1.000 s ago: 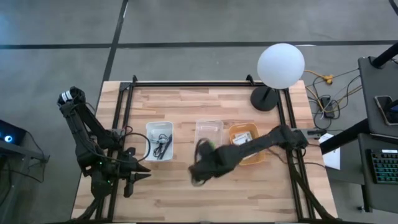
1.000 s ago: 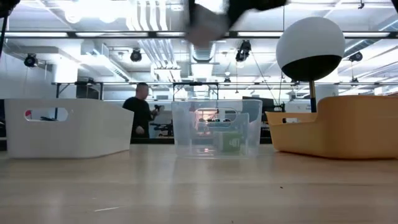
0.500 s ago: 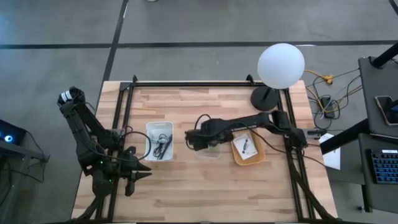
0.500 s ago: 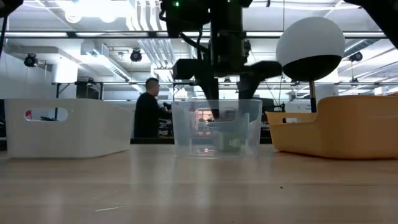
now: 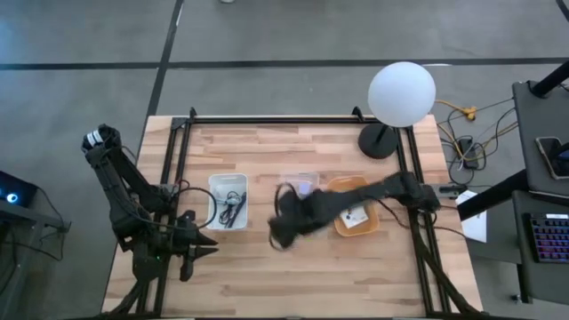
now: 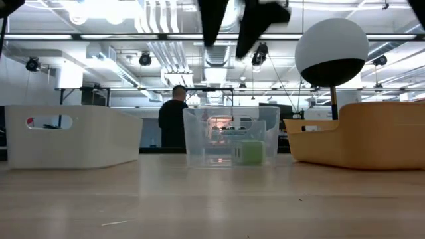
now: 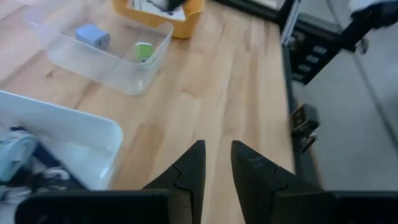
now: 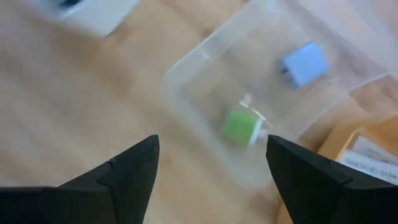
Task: Pick and place items into bin
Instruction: Return to Home Position
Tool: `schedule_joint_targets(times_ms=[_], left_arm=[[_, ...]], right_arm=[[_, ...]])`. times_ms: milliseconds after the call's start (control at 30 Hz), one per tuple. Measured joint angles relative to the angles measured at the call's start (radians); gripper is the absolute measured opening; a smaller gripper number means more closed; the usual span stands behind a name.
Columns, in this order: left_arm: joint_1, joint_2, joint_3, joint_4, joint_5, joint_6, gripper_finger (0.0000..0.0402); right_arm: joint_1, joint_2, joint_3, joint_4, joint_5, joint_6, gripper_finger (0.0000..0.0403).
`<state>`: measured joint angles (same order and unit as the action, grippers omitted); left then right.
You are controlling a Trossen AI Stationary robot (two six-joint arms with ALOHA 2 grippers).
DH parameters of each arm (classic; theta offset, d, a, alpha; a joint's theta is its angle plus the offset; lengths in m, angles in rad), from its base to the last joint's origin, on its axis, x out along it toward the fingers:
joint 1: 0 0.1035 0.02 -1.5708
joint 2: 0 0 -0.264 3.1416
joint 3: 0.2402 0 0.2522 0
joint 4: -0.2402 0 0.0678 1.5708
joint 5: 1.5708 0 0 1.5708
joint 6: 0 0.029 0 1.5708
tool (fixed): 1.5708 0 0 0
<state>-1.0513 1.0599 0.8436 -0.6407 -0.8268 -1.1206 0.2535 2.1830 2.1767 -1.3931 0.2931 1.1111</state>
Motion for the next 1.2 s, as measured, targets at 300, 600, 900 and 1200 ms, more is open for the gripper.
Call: schedule_joint_targets(times_ms=[300, 600, 900, 1200], left_arm=[[0.196, -0.012, -0.007, 0.358, 0.158, 0.339, 0.0061], [0.575, -0.046, -0.078, 0.732, 0.544, 0.579, 0.0061], [0.898, -0.200, -0.098, 0.740, 0.628, 0.596, 0.0061], [1.178, -0.255, -0.104, 0.735, 0.739, 0.709, 0.0061]], right_arm=[[0.225, -0.005, 0.076, 0.114, 0.002, 0.074, 0.0255], [0.153, -0.082, -0.098, 0.236, 0.134, -0.136, 0.0235], [-0.112, -0.644, -0.866, 0.796, -0.012, -0.460, 0.0234], [-0.306, -1.116, -1.290, 0.999, -0.048, -0.691, 0.0231]])
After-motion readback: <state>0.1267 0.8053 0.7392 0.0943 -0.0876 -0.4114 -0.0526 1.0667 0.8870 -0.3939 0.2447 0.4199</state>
